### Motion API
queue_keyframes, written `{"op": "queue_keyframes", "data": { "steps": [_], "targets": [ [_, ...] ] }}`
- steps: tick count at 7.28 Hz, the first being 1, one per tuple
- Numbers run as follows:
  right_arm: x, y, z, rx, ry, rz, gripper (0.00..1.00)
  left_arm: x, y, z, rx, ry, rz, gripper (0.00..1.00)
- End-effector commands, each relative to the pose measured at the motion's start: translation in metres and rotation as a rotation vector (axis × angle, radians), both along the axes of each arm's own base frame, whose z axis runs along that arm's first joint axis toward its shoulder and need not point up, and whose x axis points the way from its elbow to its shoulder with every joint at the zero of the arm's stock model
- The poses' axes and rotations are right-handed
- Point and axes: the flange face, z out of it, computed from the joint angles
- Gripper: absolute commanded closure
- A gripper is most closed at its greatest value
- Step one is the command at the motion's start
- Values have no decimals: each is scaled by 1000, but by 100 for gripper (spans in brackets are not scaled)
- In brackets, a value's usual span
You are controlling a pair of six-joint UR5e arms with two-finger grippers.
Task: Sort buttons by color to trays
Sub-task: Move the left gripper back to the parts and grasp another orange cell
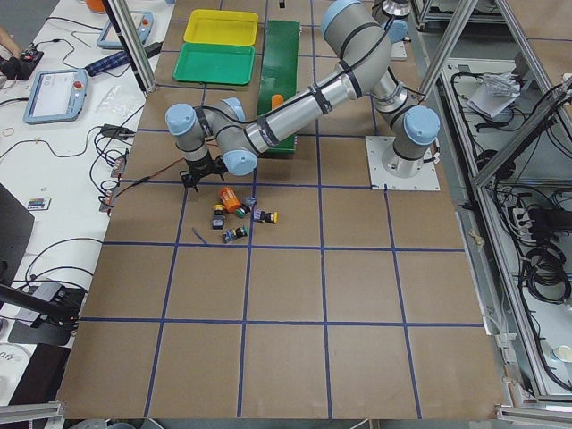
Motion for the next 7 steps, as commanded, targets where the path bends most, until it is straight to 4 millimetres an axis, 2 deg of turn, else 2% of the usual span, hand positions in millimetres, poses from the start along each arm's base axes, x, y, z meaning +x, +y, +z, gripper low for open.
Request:
{"op": "queue_keyframes", "data": {
  "steps": [1, 2, 3, 4, 6, 7],
  "targets": [
    [0, -2, 1, -19, 0, 1, 0, 2, -2, -6, -5, -2, 2, 0],
    [1, -2, 1, -19, -6, -5, 0, 15, 2, -14, 5, 8, 22, 0],
    [0, -2, 2, -20, -2, 4, 0, 17, 3, -20, 8, 24, 28, 0],
    [1, -3, 0, -17, -8, -1, 0, 13, 7, -26, 27, 30, 25, 0],
    [1, -3, -1, -16, -6, -1, 0, 9, 14, -19, 58, 40, 23, 0],
    [0, -2, 1, -19, -3, 2, 0, 11, 20, -31, 102, 62, 31, 0]
  ]
}}
